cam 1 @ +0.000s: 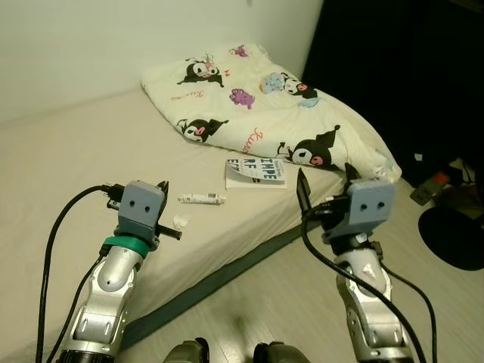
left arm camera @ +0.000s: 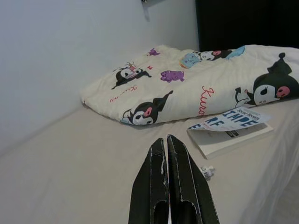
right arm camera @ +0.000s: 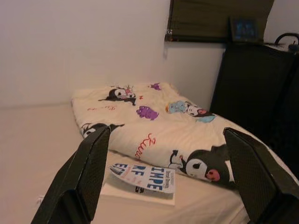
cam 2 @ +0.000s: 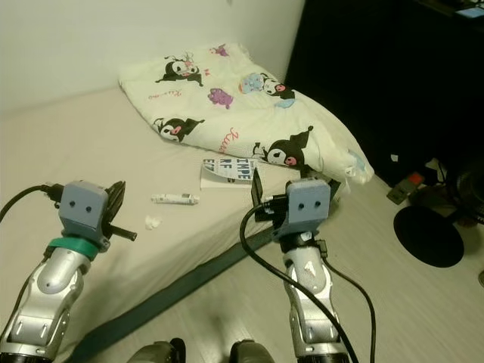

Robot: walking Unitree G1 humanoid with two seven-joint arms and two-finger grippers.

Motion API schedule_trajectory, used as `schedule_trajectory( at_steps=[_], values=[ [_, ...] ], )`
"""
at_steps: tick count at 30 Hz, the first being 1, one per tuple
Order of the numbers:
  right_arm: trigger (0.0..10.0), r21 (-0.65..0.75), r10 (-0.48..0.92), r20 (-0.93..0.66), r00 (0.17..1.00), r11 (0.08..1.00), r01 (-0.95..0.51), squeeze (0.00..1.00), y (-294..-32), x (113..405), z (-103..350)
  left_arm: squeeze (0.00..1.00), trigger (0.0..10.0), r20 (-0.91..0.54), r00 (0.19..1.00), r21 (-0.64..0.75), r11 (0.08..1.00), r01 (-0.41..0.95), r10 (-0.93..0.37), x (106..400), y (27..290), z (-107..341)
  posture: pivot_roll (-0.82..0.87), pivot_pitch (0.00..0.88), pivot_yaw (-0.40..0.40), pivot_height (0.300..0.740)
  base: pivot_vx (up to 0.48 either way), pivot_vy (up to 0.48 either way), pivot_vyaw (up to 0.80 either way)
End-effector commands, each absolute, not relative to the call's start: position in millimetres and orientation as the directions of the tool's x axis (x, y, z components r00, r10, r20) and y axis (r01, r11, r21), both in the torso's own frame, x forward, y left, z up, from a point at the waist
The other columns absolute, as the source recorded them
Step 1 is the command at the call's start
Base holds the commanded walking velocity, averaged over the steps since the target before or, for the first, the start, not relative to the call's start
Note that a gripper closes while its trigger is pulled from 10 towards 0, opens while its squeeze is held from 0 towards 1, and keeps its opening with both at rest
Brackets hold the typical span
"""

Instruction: Clean up the room

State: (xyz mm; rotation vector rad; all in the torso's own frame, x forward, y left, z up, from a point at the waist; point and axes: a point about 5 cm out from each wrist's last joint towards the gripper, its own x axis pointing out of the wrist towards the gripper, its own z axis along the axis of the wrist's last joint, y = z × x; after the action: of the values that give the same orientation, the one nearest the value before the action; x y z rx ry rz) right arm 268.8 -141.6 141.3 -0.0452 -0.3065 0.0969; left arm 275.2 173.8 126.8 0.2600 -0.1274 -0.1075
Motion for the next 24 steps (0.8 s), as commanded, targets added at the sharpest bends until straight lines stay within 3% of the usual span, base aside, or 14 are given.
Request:
schedule_trajectory(
  at_steps=[1,9,11,24],
  values=[
    [10.0,-0.044,0.100,0.285,0.953,0.995,-0.091,0.00,-141,270,140,0.00,10.0,0.102,0.987,0.256,0.962,0.093,-0.123,276,174,127,-0.07,0.004,0.048,0.740,0.000,0.000,0.00],
    [10.0,-0.052,0.071,0.294,0.953,0.997,-0.058,0.00,-149,269,143,0.00,10.0,0.107,0.983,0.271,0.956,0.113,-0.146,284,174,134,-0.10,0.024,0.080,0.740,0.000,0.000,0.00],
    [10.0,-0.066,0.076,0.284,0.956,0.996,-0.059,0.00,-150,264,142,0.00,10.0,0.102,0.982,0.280,0.952,0.122,-0.156,288,180,140,-0.11,0.073,0.108,0.740,0.000,0.000,0.00],
    [10.0,-0.111,0.115,0.249,0.962,0.990,-0.090,0.00,-157,249,142,0.00,10.0,0.099,0.979,0.295,0.945,0.144,-0.180,285,183,148,-0.09,0.154,0.099,0.740,0.000,0.000,0.00]
  ],
)
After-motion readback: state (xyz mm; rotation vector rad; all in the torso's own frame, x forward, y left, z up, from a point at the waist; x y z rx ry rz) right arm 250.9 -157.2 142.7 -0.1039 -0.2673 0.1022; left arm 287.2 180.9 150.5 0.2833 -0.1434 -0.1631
